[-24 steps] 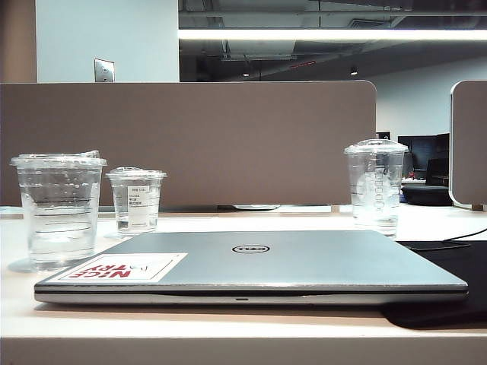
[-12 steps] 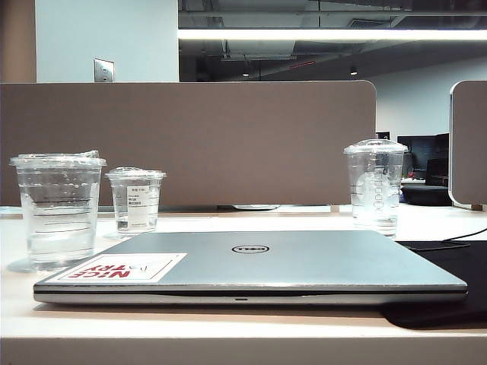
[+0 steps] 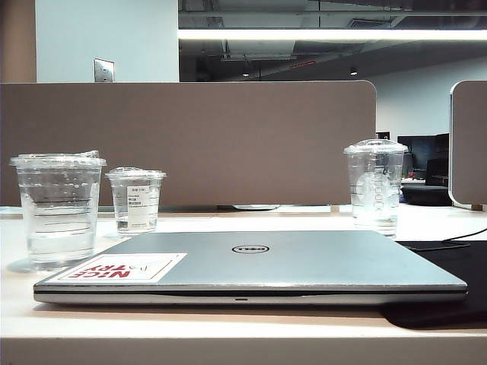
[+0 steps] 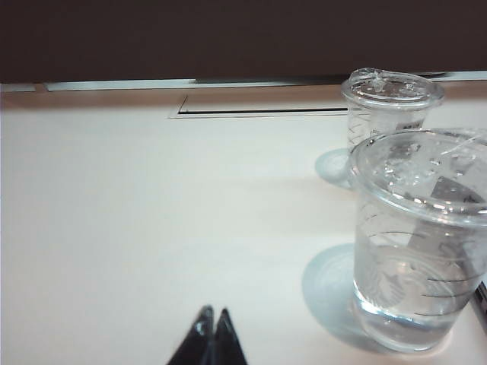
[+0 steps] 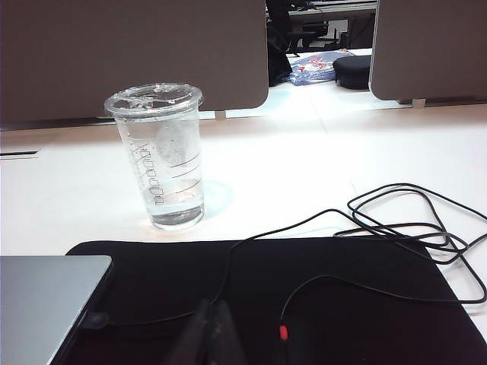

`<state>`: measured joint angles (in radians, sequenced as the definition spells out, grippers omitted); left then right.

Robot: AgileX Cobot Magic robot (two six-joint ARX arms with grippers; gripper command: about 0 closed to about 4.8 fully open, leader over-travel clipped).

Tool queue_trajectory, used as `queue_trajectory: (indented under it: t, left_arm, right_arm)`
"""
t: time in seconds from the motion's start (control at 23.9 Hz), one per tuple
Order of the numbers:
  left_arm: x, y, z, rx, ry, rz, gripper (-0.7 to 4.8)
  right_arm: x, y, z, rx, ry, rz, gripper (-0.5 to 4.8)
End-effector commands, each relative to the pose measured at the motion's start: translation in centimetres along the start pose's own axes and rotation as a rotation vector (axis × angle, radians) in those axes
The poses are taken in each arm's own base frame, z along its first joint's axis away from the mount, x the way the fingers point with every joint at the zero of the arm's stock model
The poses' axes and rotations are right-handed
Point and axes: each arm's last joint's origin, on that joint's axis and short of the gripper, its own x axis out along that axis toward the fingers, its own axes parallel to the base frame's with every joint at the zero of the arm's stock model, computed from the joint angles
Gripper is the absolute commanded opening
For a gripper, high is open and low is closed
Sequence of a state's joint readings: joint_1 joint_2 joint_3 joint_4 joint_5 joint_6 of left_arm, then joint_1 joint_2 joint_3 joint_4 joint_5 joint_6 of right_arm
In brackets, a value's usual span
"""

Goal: Pick up the coffee cup on the middle and place it on the left side of the laptop.

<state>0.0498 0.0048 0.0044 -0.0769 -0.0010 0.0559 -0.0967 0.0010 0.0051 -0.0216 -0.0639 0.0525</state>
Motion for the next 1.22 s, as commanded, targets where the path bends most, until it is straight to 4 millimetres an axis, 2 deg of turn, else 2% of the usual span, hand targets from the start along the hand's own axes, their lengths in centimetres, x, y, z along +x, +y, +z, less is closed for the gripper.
queue_trajectory:
  t: [0.04, 0.5, 0.59, 1.22]
  left_arm:
    - [-0.02, 0.01, 0.32, 0.004, -0.026, -0.003, -0.06]
    - [-0.02, 0.01, 0.28, -0.009, -0.021, -0.003, -0.05]
    - [-0.02, 0.01, 0.27, -0.068, -0.020, -0.004, -0.05]
    - [-0.02, 0.01, 0.27, -0.068, -0.020, -0.003, -0.05]
  right_arm:
    - [0.01, 0.00, 0.05, -0.001, -0.016, 0.000, -0.05]
    - [0.02, 0.59, 0.02, -0.002, -0.012, 0.061, -0.05]
    - [0.03, 0.60, 0.01, -0.002, -0.012, 0.061, -0.05]
    - [0.02, 0.60, 0.02, -0.002, -0.012, 0.061, -0.05]
